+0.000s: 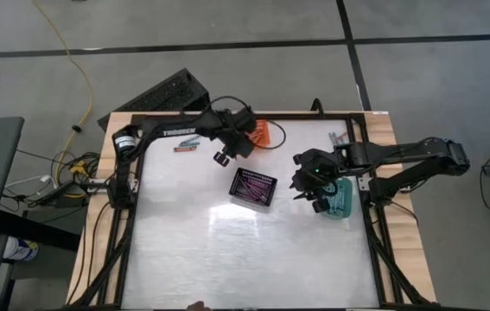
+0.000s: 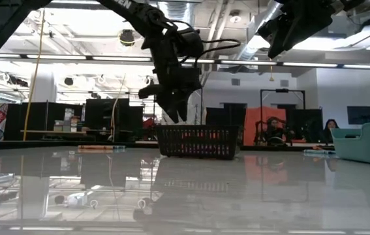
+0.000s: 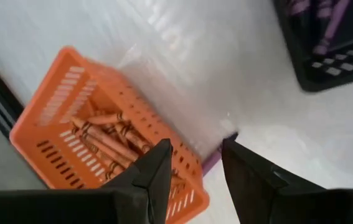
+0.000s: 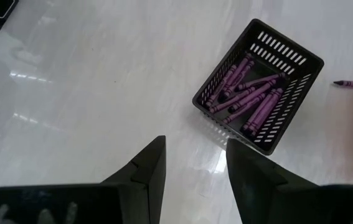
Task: Sort crayons
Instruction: Put the violet crayon into the black bin
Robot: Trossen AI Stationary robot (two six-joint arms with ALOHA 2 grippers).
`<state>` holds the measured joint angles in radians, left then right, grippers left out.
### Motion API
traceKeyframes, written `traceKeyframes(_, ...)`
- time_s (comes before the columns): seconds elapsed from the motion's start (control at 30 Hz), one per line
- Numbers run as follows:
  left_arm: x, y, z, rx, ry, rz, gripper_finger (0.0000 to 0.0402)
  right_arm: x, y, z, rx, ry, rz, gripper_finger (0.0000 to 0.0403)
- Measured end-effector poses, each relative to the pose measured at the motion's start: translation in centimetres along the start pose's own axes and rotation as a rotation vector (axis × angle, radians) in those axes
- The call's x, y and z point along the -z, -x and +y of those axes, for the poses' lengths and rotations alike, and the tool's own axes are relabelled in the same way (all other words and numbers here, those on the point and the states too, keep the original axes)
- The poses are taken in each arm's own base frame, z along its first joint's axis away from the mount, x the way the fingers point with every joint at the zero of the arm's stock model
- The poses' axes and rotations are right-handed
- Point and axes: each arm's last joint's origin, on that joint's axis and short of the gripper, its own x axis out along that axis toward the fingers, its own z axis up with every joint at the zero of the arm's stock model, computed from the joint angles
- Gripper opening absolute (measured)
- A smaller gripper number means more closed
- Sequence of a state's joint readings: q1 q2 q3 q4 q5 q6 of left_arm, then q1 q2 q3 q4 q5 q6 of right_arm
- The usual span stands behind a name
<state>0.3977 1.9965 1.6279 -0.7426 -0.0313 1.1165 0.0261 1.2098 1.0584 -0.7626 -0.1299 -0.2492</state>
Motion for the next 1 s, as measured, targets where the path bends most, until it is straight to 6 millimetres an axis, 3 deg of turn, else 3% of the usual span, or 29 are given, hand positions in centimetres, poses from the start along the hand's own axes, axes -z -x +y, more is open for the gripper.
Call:
traceKeyframes(0.17, -0.8, 0.0, -0.8, 0.029, -0.033, 0.024, 0.013, 0.0, 0.0, 0.0, -0.001, -0.013, 0.001, 0.0161)
traceKeyframes(0.53, -1.8, 0.0, -2.0, 0.069, -0.3, 0.087, 0.0129, -0.1, 0.0, 0.0, 0.001, -0.013, -0.005, 0.0161)
traceKeyframes(0.73, -3.2, -2.0, -2.8, 0.064, -0.48, 0.119, 0.0129, -0.1, 0.0, 0.0, 0.002, -0.015, -0.008, 0.0161)
traceKeyframes(0.9, -3.1, -4.9, -3.1, 0.058, -0.56, 0.238, 0.0129, -0.1, -0.1, 0.2, -0.009, -0.007, -0.003, 0.0161)
traceKeyframes(1.0, -2.8, -5.2, -3.0, 0.058, -0.561, 0.281, 0.0129, -0.1, -0.2, 0.5, -0.02, 0.0, 0.008, 0.0161)
